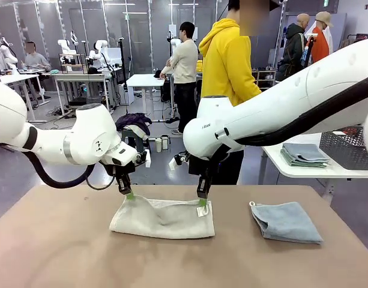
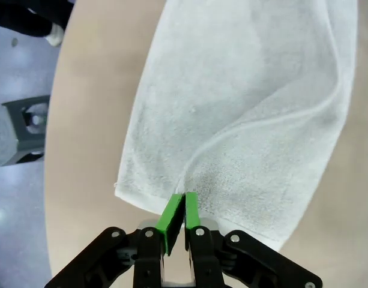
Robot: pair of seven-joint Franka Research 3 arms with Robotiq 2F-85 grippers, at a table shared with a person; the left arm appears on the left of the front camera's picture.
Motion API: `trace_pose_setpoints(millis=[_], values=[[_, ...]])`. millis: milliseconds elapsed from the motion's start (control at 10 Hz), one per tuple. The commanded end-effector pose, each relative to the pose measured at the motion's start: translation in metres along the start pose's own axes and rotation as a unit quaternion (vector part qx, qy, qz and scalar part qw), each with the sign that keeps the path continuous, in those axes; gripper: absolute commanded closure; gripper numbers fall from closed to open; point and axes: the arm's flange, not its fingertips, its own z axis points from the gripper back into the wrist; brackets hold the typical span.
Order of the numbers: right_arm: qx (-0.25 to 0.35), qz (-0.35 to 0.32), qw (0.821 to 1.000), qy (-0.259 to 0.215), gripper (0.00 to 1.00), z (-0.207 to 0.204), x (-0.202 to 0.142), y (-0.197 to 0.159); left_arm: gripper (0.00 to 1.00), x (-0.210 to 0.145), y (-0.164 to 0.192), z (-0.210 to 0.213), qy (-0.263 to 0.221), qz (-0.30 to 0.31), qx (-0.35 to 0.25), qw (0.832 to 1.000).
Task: Fold the towels and place them in the basket.
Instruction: When a person lays out a Towel with hook on the table, fold it in half twice.
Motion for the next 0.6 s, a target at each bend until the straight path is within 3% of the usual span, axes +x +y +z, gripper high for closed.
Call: trace_pose_setpoints(millis=[0,500], values=[[-0.006,-0.007,1.0,0.001,0.93,-0.004,0.008,-0.012,0.93,0.004,0.015,-0.005,0.016,0.01,-0.008,1.0],[-0.008,-0.021,0.999,0.022,0.93,-0.028,0.0,-0.039,0.93,-0.012,0.035,-0.015,0.043,-0.052,-0.014,0.998]])
